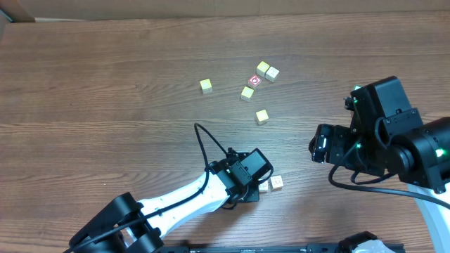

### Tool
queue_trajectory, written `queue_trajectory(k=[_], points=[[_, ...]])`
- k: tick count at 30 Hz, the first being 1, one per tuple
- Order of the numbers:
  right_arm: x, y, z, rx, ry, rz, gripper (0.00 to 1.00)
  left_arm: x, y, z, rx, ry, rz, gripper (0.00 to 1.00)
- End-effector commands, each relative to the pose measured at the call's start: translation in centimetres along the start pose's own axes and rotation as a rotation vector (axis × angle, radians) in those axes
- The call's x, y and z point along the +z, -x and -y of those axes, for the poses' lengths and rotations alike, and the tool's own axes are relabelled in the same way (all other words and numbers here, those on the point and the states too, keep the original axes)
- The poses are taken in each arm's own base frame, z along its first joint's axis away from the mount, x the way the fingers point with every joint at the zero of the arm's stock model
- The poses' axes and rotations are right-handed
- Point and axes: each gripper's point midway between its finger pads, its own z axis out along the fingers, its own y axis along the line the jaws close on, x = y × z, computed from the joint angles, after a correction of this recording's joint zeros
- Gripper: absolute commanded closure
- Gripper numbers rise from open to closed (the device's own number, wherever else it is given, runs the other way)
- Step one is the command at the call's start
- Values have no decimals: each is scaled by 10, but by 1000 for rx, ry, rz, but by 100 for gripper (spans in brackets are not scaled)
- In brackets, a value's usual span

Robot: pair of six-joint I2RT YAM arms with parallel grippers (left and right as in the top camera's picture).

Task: Flip 4 blocks
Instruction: 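Lower the L block with the left gripper beside the front blocks and release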

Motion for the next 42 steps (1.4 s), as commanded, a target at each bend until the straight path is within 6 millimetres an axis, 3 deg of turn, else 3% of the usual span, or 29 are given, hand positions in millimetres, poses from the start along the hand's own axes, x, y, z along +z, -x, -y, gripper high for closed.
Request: queue_trajectory(k=[1, 22, 31, 36, 42], points=[[-7, 0, -6, -11, 38, 14, 12, -3, 0, 5, 32, -36, 7, 81], [-8, -2, -8, -11, 52, 5, 12, 0, 8, 7, 32, -48, 56, 63], [-8, -2, -10, -11, 61, 0, 12, 0, 9, 9, 33, -55, 60, 62], [-8, -2, -10, -11, 61, 0, 12, -9, 11, 11, 34, -74, 76, 63], [-8, -2, -10, -11, 61, 0, 12, -36, 15, 13, 34, -110, 126, 61]])
